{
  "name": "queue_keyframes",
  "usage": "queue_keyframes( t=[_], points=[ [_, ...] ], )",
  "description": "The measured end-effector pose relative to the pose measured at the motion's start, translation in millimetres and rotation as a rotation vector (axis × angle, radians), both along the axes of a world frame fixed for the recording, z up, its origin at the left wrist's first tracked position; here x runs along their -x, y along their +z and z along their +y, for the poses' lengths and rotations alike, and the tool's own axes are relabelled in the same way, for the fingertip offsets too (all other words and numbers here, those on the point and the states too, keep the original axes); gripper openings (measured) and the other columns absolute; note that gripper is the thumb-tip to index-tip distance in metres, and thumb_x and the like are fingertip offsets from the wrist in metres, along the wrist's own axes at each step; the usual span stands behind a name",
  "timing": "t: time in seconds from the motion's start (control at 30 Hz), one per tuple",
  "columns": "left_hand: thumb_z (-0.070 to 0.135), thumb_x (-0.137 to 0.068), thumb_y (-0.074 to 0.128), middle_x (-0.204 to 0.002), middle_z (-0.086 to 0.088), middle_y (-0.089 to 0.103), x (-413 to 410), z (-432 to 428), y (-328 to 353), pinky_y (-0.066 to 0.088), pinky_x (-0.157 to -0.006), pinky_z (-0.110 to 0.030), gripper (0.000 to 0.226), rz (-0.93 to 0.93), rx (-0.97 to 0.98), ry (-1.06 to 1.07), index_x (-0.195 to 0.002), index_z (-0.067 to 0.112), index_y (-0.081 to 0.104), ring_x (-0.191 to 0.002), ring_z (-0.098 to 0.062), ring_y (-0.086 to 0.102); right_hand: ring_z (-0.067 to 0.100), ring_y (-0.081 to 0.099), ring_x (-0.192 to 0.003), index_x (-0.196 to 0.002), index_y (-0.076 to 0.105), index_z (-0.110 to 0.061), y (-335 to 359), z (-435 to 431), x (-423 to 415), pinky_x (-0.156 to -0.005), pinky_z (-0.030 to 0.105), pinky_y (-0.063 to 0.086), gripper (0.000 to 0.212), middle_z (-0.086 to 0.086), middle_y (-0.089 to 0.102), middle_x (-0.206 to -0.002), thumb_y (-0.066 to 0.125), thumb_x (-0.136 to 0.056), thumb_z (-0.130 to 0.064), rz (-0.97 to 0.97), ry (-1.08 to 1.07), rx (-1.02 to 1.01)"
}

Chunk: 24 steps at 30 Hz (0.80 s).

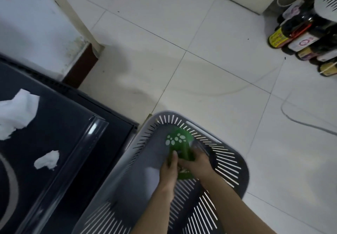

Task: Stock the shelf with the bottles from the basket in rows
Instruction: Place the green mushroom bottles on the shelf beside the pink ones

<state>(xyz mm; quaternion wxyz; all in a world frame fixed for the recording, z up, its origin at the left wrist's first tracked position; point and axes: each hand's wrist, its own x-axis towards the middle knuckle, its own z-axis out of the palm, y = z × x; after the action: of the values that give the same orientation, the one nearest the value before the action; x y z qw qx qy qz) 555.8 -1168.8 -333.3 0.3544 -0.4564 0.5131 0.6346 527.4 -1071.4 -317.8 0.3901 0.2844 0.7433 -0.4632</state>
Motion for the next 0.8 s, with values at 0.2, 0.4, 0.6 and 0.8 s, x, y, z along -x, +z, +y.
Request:
queue_keyframes(
  t=[0.2,0.4,0.6,0.8],
  points=[
    [0.065,-0.065,0.058,-0.116,-0.006,0.063,-16.4,-23.9,25.0,0.049,-0.096,-0.046,0.072,0.114,0.072,-0.038,-0.119,0.018,0.052,-0.104,-0.023,0.062,0.025,0.066,-0.098,-0.107,0.06,-0.02,31.2,-0.1,-15.4,-0.091,0.048,0.052,0.035,0.005,0.069,-0.105,0.074,-0.076,-0.013,-0.094,-0.207,0.241],
    [0.031,-0.092,0.053,-0.102,-0.003,0.061,-24.4,-27.6,122.1,0.049,-0.072,-0.021,0.018,0.348,0.293,-0.064,-0.107,0.02,0.049,-0.088,-0.016,0.059,0.031,0.065,-0.1,-0.109,0.061,-0.005,109.2,-0.1,-26.3,-0.09,0.045,0.052,0.033,0.016,0.069,-0.106,0.068,-0.077,0.003,0.017,-0.195,0.432],
    [0.021,-0.093,0.055,-0.097,0.008,0.062,-33.7,-38.6,263.4,0.043,-0.059,-0.003,0.011,0.65,0.346,0.056,-0.103,0.025,0.054,-0.084,0.0,0.058,0.033,0.065,-0.101,-0.116,0.057,-0.003,248.0,-13.9,-24.3,-0.081,0.037,0.055,0.067,0.019,0.068,-0.109,0.084,-0.056,-0.017,0.254,-0.043,0.611],
    [0.018,-0.089,0.06,-0.093,0.009,0.066,-52.1,-58.2,407.7,0.044,-0.065,-0.005,0.012,0.881,0.466,0.201,-0.097,0.026,0.056,-0.078,0.011,0.061,0.03,0.068,-0.087,-0.11,0.055,0.007,401.3,-33.1,-23.4,-0.071,0.032,0.057,0.092,0.027,0.068,-0.102,0.096,-0.036,-0.027,0.485,0.129,0.758]
  ],
)
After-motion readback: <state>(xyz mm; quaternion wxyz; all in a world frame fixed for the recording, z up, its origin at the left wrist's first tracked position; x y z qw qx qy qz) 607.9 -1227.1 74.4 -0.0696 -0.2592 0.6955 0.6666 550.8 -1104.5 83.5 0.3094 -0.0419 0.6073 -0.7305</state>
